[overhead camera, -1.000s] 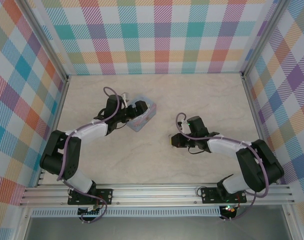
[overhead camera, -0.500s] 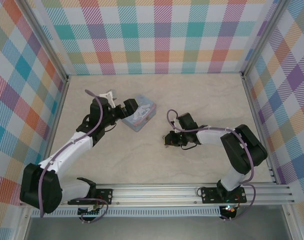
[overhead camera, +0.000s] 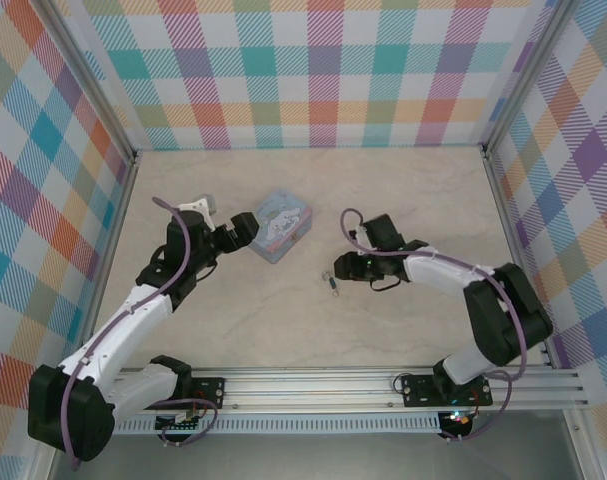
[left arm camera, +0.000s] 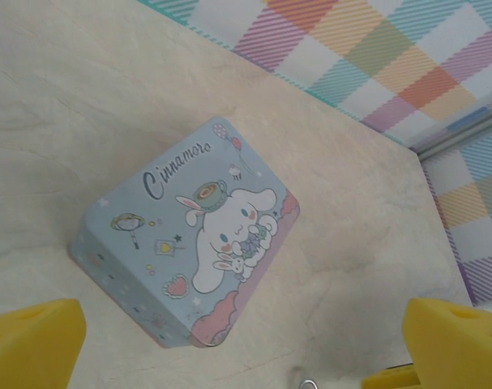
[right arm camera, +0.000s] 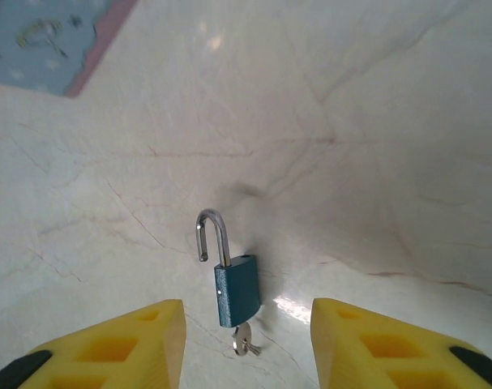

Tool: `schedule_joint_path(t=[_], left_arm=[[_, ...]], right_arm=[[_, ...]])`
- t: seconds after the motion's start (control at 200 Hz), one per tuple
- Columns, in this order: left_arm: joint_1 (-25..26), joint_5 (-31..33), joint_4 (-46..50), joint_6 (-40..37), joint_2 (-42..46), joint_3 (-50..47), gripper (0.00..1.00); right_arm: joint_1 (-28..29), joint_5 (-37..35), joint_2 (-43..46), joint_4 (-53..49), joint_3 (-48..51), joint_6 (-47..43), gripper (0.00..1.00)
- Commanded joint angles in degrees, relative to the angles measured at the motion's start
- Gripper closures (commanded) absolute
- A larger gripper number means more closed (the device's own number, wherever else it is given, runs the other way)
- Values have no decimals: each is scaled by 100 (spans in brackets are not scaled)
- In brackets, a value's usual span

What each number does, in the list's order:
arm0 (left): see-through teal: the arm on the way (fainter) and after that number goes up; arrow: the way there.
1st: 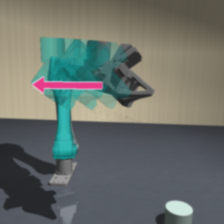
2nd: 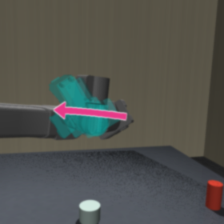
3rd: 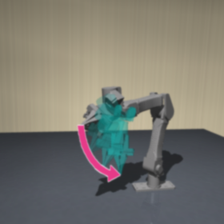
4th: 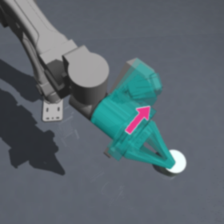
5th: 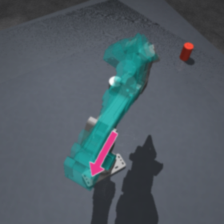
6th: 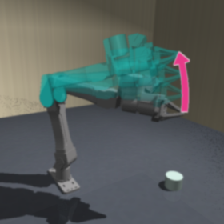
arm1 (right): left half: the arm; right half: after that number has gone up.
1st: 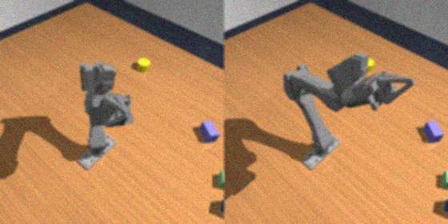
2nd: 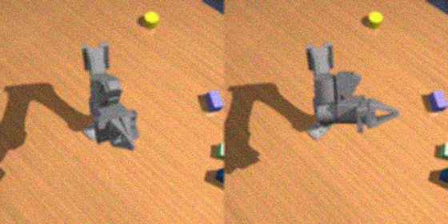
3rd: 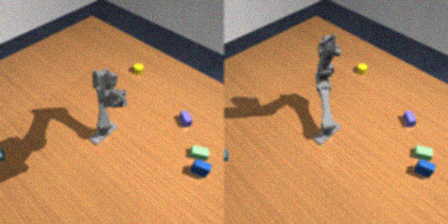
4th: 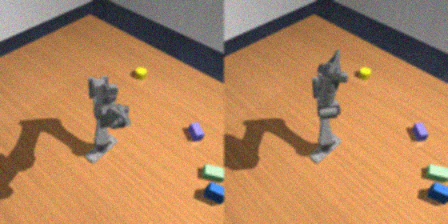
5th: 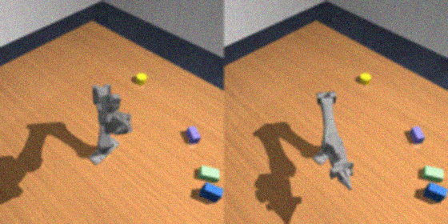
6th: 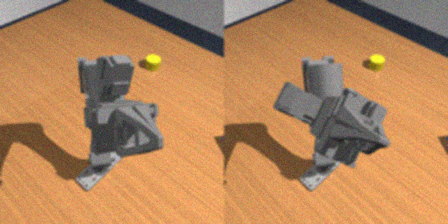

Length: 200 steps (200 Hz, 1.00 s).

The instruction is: Unlock the padlock with the key

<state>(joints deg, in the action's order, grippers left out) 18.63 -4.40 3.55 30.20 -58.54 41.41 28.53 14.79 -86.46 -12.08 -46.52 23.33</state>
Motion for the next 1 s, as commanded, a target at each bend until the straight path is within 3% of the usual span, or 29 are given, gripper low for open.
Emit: schedule_joint_path(t=[0.0, 0.115, 0.225, 0.365, 0.675, 0.995], left_arm=[[-123, 426, 270, -125, 284, -107, 0], [-158, 977, 317, -139, 580, -328, 0], [-189, 1903, 309, -130, 959, -713, 0], [-275, 3064, 279, -231, 1372, -1231, 0], [-760, 3484, -175, -917, 1156, -1732, 0], [-1128, 3463, -1622, -1735, 509, -2232, 0]], right_arm=[[-247, -366, 547, -429, -126, -374, 52], [-532, -663, 1201, -477, 20, -569, 43], [-846, -968, 1859, -410, 278, -751, 29], [-1330, -1443, 2585, -221, 695, -1127, 0], [-2795, -1484, 2827, 934, 1666, -1797, 0], [-3070, -1066, 1676, 3639, 2440, -2041, 0]])
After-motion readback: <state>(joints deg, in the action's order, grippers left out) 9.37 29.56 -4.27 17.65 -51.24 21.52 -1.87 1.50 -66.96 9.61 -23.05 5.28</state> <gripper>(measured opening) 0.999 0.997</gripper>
